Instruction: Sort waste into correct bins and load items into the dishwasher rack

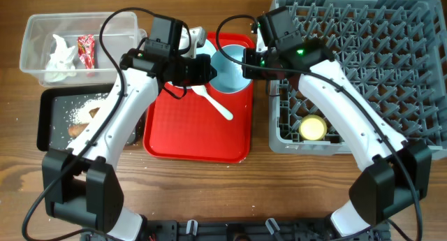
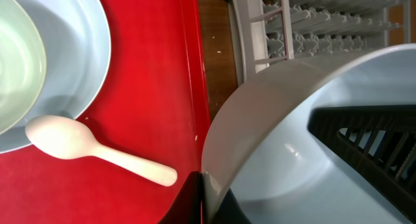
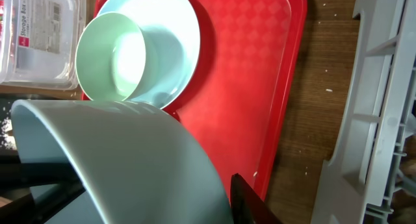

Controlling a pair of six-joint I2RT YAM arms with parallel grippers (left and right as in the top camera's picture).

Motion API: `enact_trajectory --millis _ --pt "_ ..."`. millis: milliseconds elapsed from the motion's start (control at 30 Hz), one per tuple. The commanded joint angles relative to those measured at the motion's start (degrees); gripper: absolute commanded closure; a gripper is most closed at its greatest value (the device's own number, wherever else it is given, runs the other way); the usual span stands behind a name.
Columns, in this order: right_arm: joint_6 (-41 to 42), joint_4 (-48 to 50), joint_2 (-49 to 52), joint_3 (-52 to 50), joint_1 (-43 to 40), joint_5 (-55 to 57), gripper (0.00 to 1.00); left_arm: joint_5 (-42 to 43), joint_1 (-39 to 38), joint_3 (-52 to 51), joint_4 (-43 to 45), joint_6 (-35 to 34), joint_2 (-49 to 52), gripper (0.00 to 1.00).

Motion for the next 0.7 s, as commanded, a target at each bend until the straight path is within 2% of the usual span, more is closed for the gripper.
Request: enact_trajectory --millis 0,67,100,133,167,200,233,300,367,400,433,500,533,567,633,667 --pt "0.74 0.46 0.98 -0.57 -1.14 7.37 0.87 1.53 -0.52 1.25 -0.02 0.61 -1.9 0.96" --pt "0.61 0.94 0.96 -0.57 -1.14 7.34 0.94 1.53 -0.5 1.22 -0.04 0.61 -1.9 0.94" --pt "0.61 0.96 0.85 -0.46 -1.25 7.34 0.96 1.31 -0.5 1.22 -0.04 0.76 -1.9 0.83" --pt "0.57 0.96 0.13 -0.24 -1.92 7.37 0.96 0.31 -0.5 1.22 -0.09 1.03 -1.9 0.62" --pt "-0.85 1.25 -1.75 0.13 -3.87 7.37 0.96 -1.68 -0.5 1.22 -0.13 1.03 -1.9 0.5" --pt "-1.36 1.6 -3.43 0.26 -5.7 9.81 0.96 -3.45 -0.5 1.22 -0.31 1.03 -1.9 0.47" --pt "-2.25 1.68 -5.01 0.31 -7.32 16.24 0.96 -6.14 -0.5 1.22 -0.33 1.03 -1.9 0.41" --pt "-2.21 2.62 -6.43 0.28 -8.17 41.83 0.96 -13.75 -0.5 1.22 -0.31 1.01 -1.9 0.3" --pt "-2.64 6.16 -6.43 0.28 -8.11 65.77 0.96 -19.15 -0.5 1.22 -0.28 0.98 -1.9 0.24" --pt "-6.95 10.34 -6.4 0.28 -8.11 71.82 0.96 -20.17 -0.5 1.22 -0.26 1.01 -1.9 0.06" --pt "-17.25 18.23 -6.08 0.28 -8.11 75.45 0.96 -20.98 -0.5 1.22 -0.26 1.01 -1.9 0.0" --pt "-41.88 39.95 -3.61 0.28 -8.11 75.89 0.96 -20.94 -0.5 1.22 -0.24 1.01 -1.9 0.0" --pt "-56.19 50.88 -1.07 0.28 -8.11 75.43 0.96 -20.94 -0.52 1.22 -0.24 1.01 -1.9 0.0" --pt "-77.02 63.45 3.65 0.28 -8.11 74.97 0.96 -20.94 -0.5 1.22 -0.28 1.01 -1.9 0.0" --pt "-95.91 69.64 10.88 0.28 -8.11 72.28 0.95 -20.94 -0.5 1.22 -0.28 1.03 -1.9 0.0" --pt "-100.91 70.97 16.41 0.28 -8.11 69.09 0.96 -20.94 -0.5 1.22 -0.28 1.01 -1.9 0.0"
